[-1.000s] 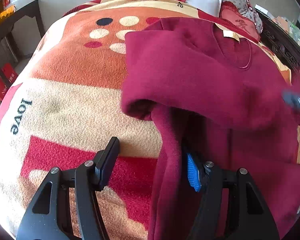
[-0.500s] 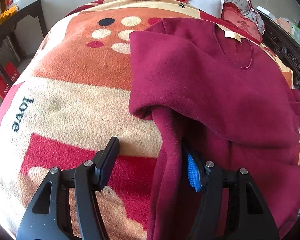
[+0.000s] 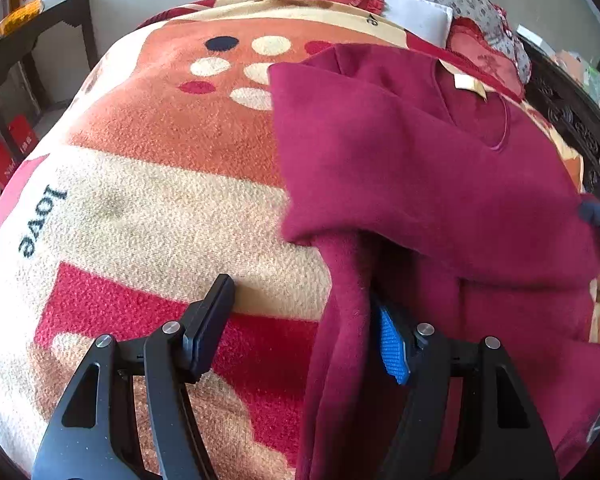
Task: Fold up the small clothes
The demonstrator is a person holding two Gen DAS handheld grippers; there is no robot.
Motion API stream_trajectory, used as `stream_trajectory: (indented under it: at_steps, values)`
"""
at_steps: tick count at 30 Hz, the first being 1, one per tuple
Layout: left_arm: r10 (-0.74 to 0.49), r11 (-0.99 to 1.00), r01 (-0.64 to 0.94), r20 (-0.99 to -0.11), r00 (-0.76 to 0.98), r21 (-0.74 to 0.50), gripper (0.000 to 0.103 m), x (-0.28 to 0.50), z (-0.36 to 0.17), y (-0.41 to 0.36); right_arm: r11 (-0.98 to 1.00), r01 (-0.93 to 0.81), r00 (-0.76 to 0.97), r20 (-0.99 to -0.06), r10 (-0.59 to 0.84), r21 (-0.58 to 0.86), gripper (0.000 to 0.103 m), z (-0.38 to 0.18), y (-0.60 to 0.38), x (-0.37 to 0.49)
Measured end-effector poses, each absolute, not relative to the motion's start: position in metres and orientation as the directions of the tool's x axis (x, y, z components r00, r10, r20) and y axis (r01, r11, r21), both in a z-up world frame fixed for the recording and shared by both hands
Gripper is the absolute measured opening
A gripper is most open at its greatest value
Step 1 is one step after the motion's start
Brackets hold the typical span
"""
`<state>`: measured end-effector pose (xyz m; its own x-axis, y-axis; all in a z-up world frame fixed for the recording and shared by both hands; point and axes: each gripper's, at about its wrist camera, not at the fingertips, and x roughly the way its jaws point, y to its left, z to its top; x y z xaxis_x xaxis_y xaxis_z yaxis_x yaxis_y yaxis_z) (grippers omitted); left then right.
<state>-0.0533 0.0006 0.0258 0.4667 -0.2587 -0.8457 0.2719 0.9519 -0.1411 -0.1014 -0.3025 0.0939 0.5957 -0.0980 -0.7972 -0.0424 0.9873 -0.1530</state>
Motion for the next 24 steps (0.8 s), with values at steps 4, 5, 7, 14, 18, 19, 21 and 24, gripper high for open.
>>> stream_trajectory:
  at_steps: [4,5,7,14,18,19,21,24]
  values:
    - [-0.272,0.954,0.246,-0.848,0.455,-0.174,0.068,-0.05,0.025,0.005,0.977,0.102,0.622,-0.754,-0.211,-0.189,0.003,0.107,-0.328,-0.087]
    - [-0.27,0.954,0.246,-0.849,0.455,-0.171,0.068,-0.05,0.026,0.004,0.972,0.135,0.608,-0.759,-0.233,-0.19,0.003,0.103,-0.333,-0.081]
    - [-0.263,0.956,0.245,-0.85,0.457,-0.164,0.068,-0.051,0.028,0.003,0.965,0.186,0.56,-0.787,-0.259,-0.186,0.003,0.088,-0.346,-0.067]
    - [-0.252,0.956,0.253,-0.856,0.451,-0.148,0.068,-0.057,0.034,0.01,0.98,0.197,0.643,-0.759,-0.104,0.033,0.055,0.104,-0.329,-0.073]
    - [-0.253,0.958,0.242,-0.859,0.444,-0.156,0.068,-0.06,0.031,0.01,0.978,-0.09,0.638,-0.743,0.201,0.187,0.057,0.118,-0.249,-0.046]
    - [-0.249,0.958,0.243,-0.86,0.446,-0.152,0.068,-0.061,0.029,0.009,0.974,-0.127,0.633,-0.741,0.224,0.186,0.057,0.119,-0.231,-0.038]
    - [-0.252,0.958,0.242,-0.858,0.447,-0.155,0.068,-0.061,0.027,0.009,0.965,-0.201,0.628,-0.733,0.26,0.17,0.057,0.122,-0.196,-0.014]
    - [-0.272,0.955,0.233,-0.854,0.443,-0.183,0.068,-0.06,0.026,0.013,0.95,-0.298,0.622,-0.735,0.269,0.096,0.067,0.12,-0.144,0.033]
